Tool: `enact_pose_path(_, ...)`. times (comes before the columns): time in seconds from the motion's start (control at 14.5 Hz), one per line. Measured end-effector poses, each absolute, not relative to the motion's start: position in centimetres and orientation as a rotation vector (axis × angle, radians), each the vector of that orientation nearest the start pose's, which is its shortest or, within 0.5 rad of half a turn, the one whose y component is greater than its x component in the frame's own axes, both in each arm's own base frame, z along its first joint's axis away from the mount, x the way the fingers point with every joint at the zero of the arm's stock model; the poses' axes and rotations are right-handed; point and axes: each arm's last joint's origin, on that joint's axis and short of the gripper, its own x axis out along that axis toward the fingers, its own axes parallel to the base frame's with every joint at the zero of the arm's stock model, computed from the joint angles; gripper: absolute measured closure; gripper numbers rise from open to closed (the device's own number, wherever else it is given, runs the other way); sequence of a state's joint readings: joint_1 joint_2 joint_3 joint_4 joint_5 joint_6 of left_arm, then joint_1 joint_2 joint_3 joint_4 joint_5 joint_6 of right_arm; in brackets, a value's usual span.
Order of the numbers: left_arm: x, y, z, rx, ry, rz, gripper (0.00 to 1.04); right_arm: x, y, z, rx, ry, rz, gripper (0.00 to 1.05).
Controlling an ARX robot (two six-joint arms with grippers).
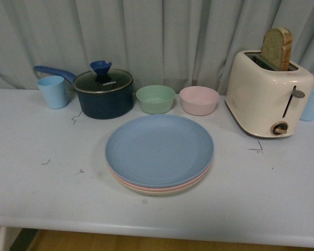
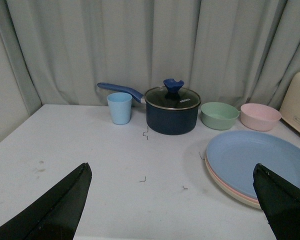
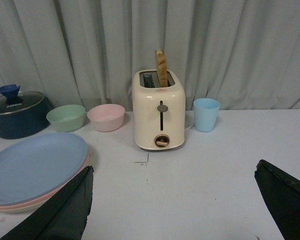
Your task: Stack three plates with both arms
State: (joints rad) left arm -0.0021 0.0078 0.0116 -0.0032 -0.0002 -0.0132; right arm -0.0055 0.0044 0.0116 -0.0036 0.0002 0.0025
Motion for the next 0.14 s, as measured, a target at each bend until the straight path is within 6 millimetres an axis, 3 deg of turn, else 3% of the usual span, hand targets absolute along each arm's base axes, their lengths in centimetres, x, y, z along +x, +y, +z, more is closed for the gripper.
enact_pose_path(0.14,9.75,-0.02,16.66,-0.014,-0.001,-0.002,0.07,9.73,-0.05,16.68,0.002,-0.004,-0.006,0.06)
